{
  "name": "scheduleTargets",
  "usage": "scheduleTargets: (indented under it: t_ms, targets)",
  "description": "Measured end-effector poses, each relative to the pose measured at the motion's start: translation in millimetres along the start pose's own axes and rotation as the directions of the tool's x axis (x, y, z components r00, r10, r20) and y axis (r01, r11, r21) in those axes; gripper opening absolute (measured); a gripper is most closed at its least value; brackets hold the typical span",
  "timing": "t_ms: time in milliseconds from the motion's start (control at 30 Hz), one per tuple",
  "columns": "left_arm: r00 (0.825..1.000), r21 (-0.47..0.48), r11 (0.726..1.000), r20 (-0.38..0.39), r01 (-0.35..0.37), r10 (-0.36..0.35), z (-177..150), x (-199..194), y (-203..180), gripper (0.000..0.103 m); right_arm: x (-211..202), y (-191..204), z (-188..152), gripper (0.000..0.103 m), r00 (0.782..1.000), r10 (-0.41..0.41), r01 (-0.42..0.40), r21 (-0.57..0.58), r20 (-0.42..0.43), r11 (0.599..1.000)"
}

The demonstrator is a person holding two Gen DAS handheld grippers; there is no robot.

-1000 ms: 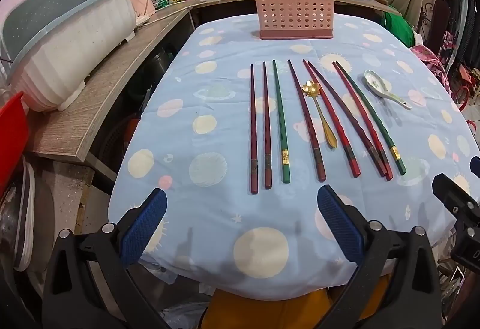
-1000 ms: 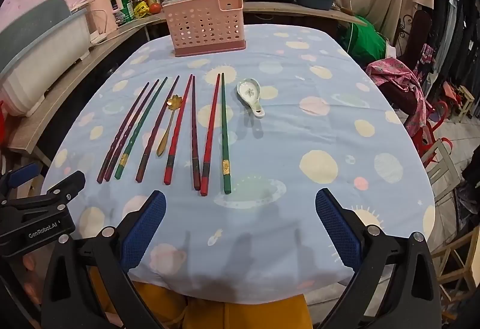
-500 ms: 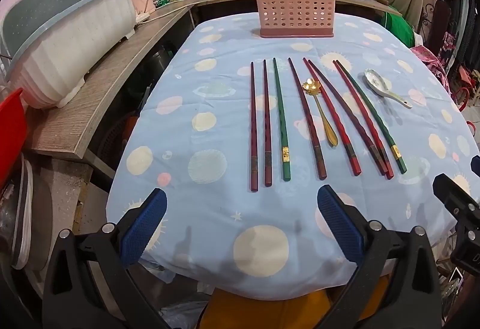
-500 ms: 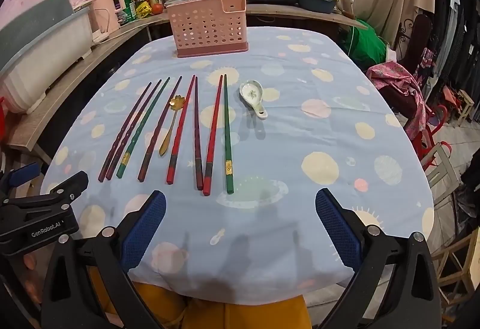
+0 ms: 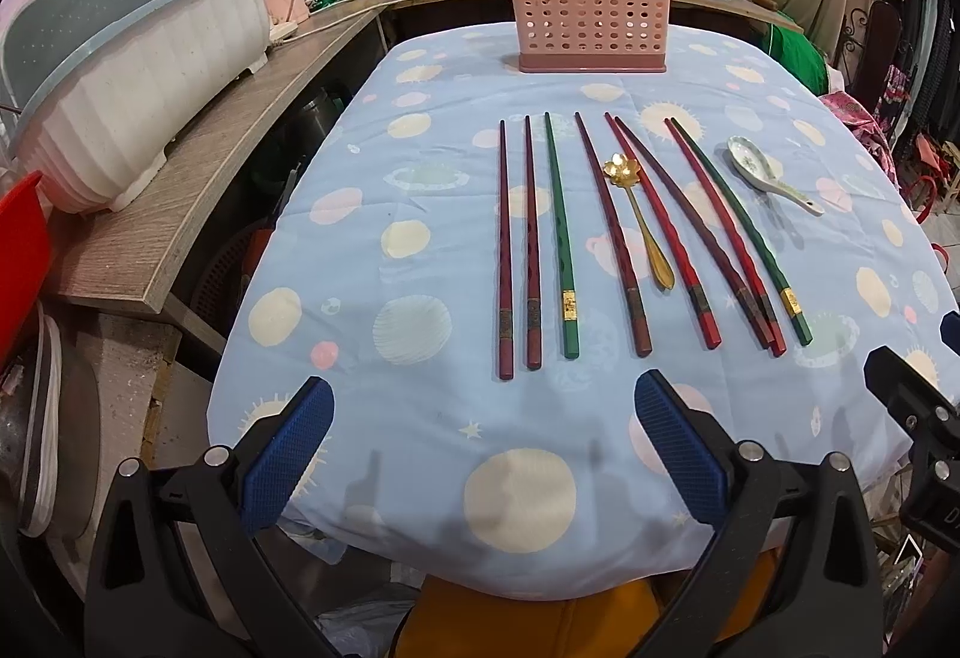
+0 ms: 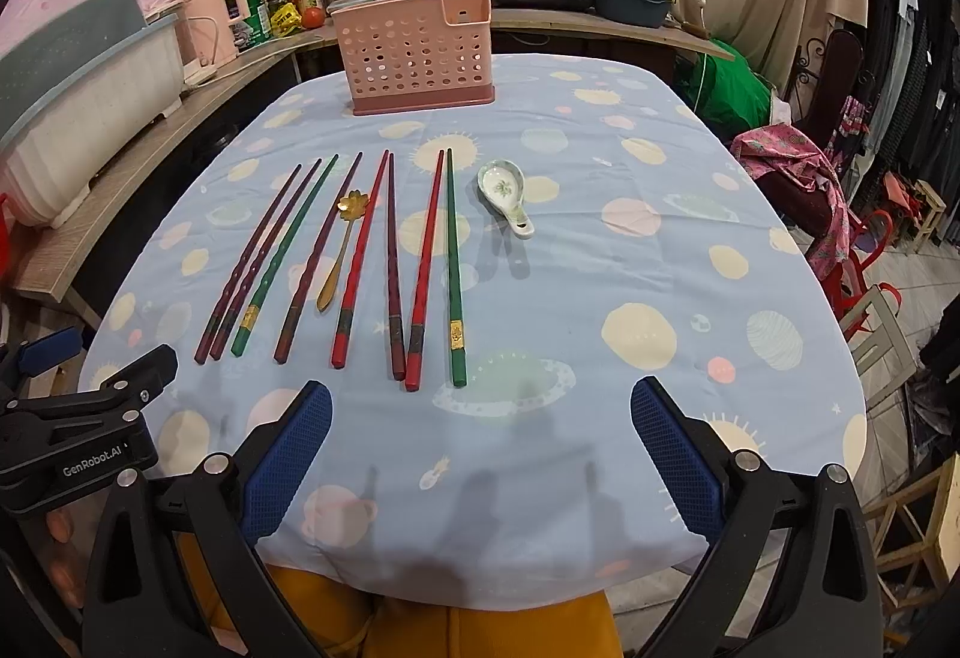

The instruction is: Organize utensils

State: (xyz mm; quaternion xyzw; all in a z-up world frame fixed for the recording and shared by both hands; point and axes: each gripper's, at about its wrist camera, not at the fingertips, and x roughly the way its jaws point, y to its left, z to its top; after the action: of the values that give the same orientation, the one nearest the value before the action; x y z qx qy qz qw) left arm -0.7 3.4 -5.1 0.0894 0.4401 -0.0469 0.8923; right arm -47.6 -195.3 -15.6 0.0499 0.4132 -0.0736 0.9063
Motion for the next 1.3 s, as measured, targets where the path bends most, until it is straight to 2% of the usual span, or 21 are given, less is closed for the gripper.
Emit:
scheduleTargets:
  t_ms: [1300]
  targets:
    - [1.0, -0.004, 1.0, 0.0, 0.013, -0.013, 0.4, 0.8, -1.8, 0.096, -2.2, -0.9, 0.5, 0.096, 1.0, 0.004, -0.004, 0.004, -0.007, 1.0]
